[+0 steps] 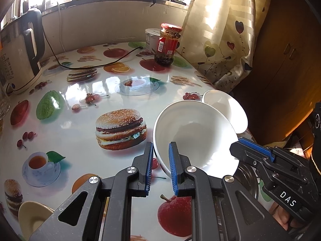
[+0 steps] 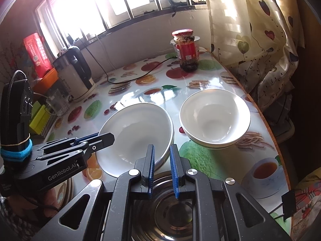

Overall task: Organize plates and bowls
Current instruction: 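Lift the white bowl with both grippers and lower it into the stainless steel bowl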

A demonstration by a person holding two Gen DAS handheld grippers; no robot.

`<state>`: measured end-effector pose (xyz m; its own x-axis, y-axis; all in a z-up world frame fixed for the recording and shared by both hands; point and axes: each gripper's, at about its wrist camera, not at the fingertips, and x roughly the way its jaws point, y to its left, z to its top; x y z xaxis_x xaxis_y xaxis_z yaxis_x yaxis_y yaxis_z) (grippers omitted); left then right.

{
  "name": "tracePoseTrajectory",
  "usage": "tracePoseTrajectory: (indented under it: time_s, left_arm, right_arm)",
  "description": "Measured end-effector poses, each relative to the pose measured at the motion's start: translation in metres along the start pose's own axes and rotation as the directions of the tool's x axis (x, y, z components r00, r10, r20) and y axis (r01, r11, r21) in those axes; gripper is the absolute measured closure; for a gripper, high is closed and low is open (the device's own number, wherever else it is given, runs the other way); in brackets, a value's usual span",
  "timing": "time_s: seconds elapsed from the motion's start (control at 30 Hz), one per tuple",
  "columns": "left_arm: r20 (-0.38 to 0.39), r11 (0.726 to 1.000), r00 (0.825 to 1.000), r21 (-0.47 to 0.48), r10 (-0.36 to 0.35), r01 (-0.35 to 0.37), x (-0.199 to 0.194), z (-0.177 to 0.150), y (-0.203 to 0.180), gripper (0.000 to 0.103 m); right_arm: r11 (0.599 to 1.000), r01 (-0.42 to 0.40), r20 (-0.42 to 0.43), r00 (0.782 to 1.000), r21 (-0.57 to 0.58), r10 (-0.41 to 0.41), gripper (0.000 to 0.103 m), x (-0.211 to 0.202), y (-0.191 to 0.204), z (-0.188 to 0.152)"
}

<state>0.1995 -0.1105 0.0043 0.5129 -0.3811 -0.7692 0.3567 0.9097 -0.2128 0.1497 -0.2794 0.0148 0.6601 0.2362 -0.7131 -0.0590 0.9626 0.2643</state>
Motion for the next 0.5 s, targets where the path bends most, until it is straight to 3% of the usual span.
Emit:
tracePoseTrajectory:
  time_s: [0.5]
  left_arm:
    - [0.021,0.999,1.0,0.031,-0.007,0.006,-0.025,-0.006,-0.015,0.087]
  right_arm:
    - [1.0,0.007,0.054,0.999,-0.005,-0.007,0.088,-0.037,0.009,-0.005]
